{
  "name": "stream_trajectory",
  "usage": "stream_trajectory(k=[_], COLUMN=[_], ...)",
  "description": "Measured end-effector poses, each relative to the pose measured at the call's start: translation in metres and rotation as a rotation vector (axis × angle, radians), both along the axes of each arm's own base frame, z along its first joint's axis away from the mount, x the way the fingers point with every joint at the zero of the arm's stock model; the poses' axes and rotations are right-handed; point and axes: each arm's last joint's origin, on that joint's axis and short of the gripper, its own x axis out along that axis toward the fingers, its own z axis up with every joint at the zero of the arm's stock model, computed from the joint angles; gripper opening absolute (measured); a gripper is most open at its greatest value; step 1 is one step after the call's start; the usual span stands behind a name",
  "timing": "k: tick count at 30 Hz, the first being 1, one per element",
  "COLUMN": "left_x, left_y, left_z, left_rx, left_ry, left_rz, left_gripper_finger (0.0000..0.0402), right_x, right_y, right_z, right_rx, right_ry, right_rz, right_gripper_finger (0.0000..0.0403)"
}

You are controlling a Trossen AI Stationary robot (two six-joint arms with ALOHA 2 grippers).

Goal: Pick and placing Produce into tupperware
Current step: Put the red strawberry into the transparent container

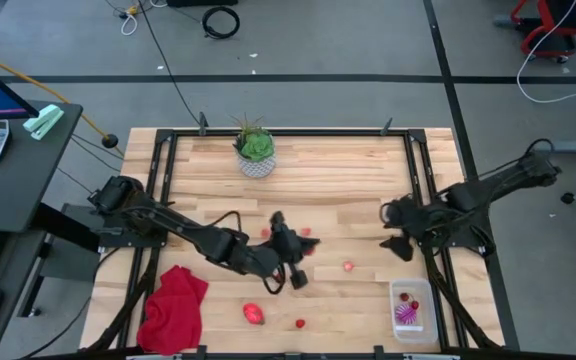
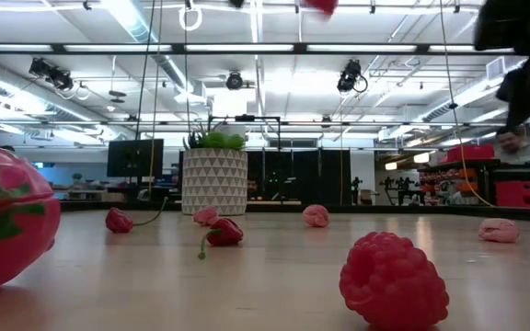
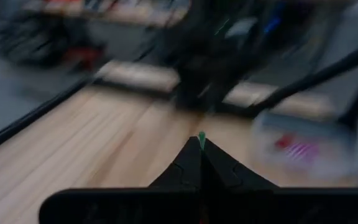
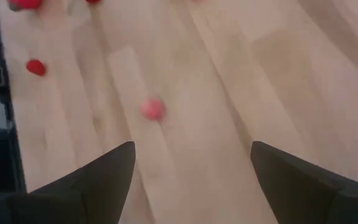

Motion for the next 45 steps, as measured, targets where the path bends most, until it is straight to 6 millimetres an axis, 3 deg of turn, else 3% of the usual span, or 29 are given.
stream_trajectory(k=[4, 8, 12, 18, 24, 33, 45], left_x=[0.021, 0.048, 0.086, 0.143, 0.180, 0.197, 0.199], left_y=[-0.008, -0.011, -0.009, -0.016, -0.020, -0.023, -0.021], left_z=[-0.004, -0.033, -0.054, -0.060, -0.074, -0.092, -0.086], left_rx=[-0.005, -0.036, -0.034, -0.003, 0.023, 0.000, 0.001], left_ry=[-0.179, -0.296, -0.297, -0.279, -0.185, -0.218, -0.281], left_rz=[-0.121, -0.232, -0.263, -0.437, -0.434, -0.468, -0.484], left_gripper_finger=[0.0002, 0.0001, 0.0001, 0.0002, 0.0002, 0.0002, 0.0002], right_x=[-0.027, -0.036, -0.035, -0.031, -0.030, -0.030, -0.030], right_y=[-0.013, -0.020, -0.021, -0.020, -0.022, -0.018, -0.018], right_z=[0.004, 0.011, 0.015, 0.015, 0.015, 0.013, 0.013], right_rx=[-0.107, -0.186, -0.209, -0.295, -0.372, -0.268, -0.255], right_ry=[-0.026, -0.158, -0.218, -0.214, -0.230, -0.192, -0.188], right_rz=[-0.150, -0.223, -0.196, -0.158, -0.208, -0.139, -0.130], right_gripper_finger=[0.0330, 0.0329, 0.0328, 0.0329, 0.0329, 0.0329, 0.0329])
